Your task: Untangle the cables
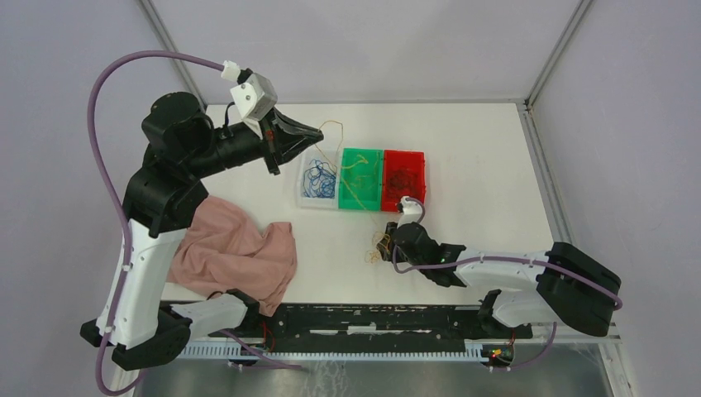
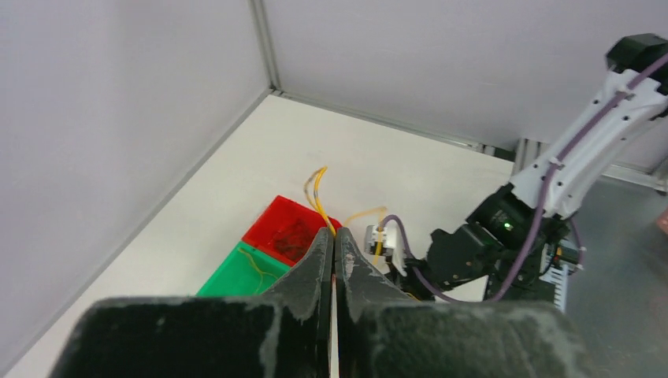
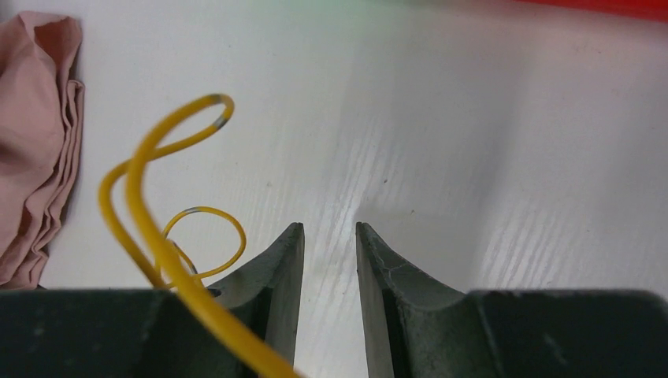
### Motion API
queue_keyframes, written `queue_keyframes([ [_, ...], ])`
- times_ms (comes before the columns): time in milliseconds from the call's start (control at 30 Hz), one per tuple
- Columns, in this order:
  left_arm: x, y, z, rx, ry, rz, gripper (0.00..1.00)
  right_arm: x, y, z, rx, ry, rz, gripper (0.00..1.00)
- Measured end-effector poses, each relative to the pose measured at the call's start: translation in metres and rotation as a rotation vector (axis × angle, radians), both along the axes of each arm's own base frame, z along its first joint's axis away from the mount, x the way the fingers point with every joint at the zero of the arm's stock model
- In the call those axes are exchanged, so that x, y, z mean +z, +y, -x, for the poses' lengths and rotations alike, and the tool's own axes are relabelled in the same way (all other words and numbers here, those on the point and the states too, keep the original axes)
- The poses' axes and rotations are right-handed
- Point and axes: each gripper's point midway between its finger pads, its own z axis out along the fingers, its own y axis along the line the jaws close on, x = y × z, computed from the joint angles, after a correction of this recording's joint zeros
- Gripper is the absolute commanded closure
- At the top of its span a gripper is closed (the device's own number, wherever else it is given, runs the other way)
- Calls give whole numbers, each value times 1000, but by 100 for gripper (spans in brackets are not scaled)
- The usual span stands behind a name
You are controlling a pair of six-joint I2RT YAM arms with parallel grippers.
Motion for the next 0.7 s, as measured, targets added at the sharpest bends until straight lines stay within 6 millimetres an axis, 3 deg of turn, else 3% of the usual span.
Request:
queue_keyframes([
  [300, -2, 25, -36, 227, -112, -86, 97, 7, 3, -4, -29, -27, -72, 55],
  [400, 26, 45, -54, 365, -235, -77, 97, -5, -9, 3, -38, -12, -42, 50],
  [500, 65, 68, -57, 489, -372, -38, 97, -24, -26, 12, -45, 16, 10, 43],
  [700, 106, 100, -45, 628, -510, 24, 97, -12, -30, 14, -51, -12, -33, 36],
])
